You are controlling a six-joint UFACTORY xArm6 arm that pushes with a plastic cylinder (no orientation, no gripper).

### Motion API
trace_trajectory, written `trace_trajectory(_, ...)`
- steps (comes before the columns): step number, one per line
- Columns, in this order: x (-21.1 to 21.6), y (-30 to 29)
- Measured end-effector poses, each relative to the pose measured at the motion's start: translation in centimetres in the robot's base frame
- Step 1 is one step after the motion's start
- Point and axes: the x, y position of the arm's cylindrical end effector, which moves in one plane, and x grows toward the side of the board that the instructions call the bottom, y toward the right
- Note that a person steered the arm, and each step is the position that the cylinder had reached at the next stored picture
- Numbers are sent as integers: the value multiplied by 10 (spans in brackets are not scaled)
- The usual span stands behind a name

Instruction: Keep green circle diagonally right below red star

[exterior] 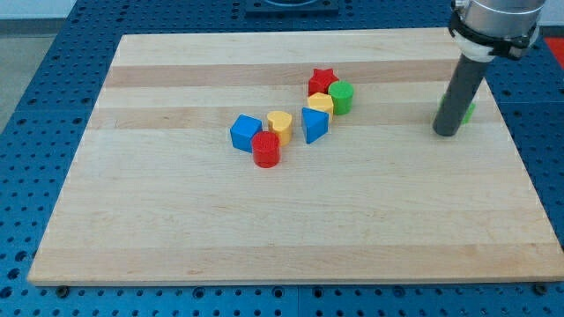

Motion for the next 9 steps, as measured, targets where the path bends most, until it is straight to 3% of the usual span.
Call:
trace_trajectory(1,6,-58)
trace_trajectory(3,-30,-101)
trace_trajectory(6,-38,-194)
trace_trajectory(9,-75,-174)
